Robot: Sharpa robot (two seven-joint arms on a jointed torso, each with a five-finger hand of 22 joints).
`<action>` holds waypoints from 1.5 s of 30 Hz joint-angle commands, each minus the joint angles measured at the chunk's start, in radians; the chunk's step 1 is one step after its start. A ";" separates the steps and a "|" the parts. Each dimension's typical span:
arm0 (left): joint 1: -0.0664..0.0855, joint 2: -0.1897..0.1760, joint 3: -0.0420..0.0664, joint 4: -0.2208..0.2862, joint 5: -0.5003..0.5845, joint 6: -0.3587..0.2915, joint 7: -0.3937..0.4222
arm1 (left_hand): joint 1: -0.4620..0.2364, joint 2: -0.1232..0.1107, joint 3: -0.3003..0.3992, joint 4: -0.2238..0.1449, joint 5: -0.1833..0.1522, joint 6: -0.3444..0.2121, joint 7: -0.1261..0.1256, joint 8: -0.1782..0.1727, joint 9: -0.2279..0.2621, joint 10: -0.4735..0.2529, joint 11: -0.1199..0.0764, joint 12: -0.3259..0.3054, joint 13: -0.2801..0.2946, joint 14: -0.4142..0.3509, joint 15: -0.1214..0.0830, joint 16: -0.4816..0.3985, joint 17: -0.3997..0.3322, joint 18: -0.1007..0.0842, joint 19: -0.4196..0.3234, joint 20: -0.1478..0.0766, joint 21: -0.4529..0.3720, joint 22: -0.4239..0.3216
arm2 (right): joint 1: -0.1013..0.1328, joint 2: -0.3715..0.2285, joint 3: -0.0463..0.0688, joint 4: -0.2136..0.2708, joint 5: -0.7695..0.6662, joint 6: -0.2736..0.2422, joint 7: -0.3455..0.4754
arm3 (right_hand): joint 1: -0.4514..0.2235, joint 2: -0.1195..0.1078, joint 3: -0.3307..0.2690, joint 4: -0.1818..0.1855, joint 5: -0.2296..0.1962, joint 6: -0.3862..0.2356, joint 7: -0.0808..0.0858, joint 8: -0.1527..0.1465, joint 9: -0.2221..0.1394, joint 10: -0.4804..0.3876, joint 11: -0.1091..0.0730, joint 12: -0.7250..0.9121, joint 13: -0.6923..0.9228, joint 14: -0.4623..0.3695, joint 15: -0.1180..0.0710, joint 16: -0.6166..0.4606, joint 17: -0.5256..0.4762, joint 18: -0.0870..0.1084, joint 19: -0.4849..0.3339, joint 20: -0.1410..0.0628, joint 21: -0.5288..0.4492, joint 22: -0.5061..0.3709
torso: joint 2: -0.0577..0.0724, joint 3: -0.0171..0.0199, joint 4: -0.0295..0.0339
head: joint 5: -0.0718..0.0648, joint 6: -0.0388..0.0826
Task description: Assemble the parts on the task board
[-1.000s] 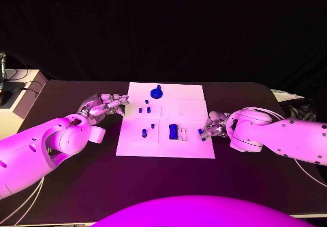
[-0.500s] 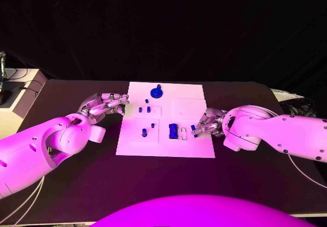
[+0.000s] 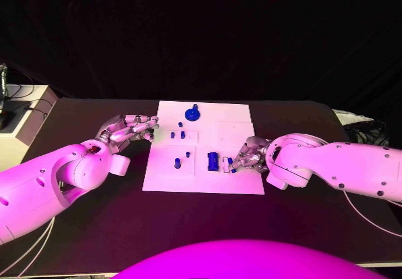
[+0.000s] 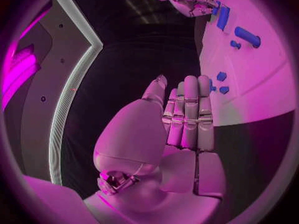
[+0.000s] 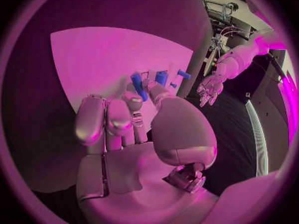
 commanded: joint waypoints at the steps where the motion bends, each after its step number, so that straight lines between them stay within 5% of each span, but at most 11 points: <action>1: 0.000 0.002 0.001 0.003 0.006 0.015 0.005 | -0.008 0.002 0.007 -0.001 -0.002 -0.008 0.000 0.004 0.001 -0.008 0.000 0.005 -0.002 -0.004 0.006 -0.004 -0.001 0.015 0.006 0.000 -0.006 0.001 | -0.002 0.006 0.000 -0.002 0.023 0.000 0.001 | 0.005 0.008 0.092 -0.100 0.009 0.007 -0.002 0.002 0.001 0.005 -0.006 -0.003 -0.001 0.000 0.001 -0.006 -0.001 -0.007 -0.003 0.002 -0.007 0.140 | 0.000 0.0001 0.0004 | 0.001 0.001; 17: 0.000 0.003 0.001 0.001 0.006 0.019 0.001 | -0.009 0.002 0.006 -0.001 -0.003 -0.009 0.000 0.005 0.001 -0.009 0.001 0.005 -0.001 -0.004 0.007 -0.004 -0.001 0.015 0.006 0.001 -0.007 0.002 | -0.004 0.026 0.000 -0.012 0.025 -0.024 0.004 | -0.005 0.005 0.063 -0.087 0.028 0.011 -0.004 0.001 -0.006 0.006 -0.007 0.002 -0.001 0.001 0.001 -0.005 0.001 -0.007 -0.002 0.002 -0.006 0.141 | 0.000 -0.0002 -0.0001 | 0.003 -0.002; 20: 0.000 0.003 0.001 0.000 0.006 0.020 0.001 | -0.011 0.001 0.006 0.000 -0.003 -0.009 0.000 0.005 0.001 -0.010 0.001 0.005 -0.001 -0.004 0.007 -0.004 -0.001 0.015 0.006 0.001 -0.008 0.002 | -0.004 0.027 0.000 -0.016 0.025 -0.017 0.003 | -0.012 0.004 0.027 -0.078 0.087 0.015 -0.005 0.002 -0.009 0.007 -0.008 0.003 0.000 0.001 0.000 -0.005 0.001 -0.008 -0.002 0.002 -0.008 0.140 | 0.000 -0.0004 -0.0001 | 0.003 -0.002; 32: 0.000 0.002 0.001 0.000 0.006 0.024 -0.003 | -0.013 0.001 0.005 0.001 -0.003 -0.009 0.000 0.005 0.001 -0.010 0.001 0.005 -0.001 -0.004 0.007 -0.004 -0.001 0.015 0.006 0.001 -0.009 0.002 | -0.003 0.032 0.000 -0.027 0.025 -0.006 0.000 | -0.020 0.016 -0.114 -0.024 0.084 0.028 -0.010 0.002 -0.032 0.005 -0.008 0.004 0.000 0.001 0.000 -0.005 -0.001 -0.008 -0.002 0.001 -0.014 0.139 | 0.000 -0.0001 -0.0003 | 0.005 -0.004; 45: 0.000 0.002 0.001 -0.001 0.006 0.027 -0.005 | -0.014 0.002 0.004 0.002 -0.002 -0.009 0.000 0.005 0.001 -0.011 0.001 0.006 -0.001 -0.004 0.008 -0.004 -0.002 0.015 0.006 0.002 -0.010 0.002 | -0.003 0.035 0.000 -0.020 0.027 -0.003 0.012 | -0.050 0.011 -0.152 0.016 0.083 0.039 -0.013 0.003 -0.040 0.008 -0.009 0.008 0.001 0.002 -0.001 -0.001 0.004 -0.009 -0.001 0.000 -0.012 0.140 | 0.000 0.0001 0.0000 | 0.007 -0.004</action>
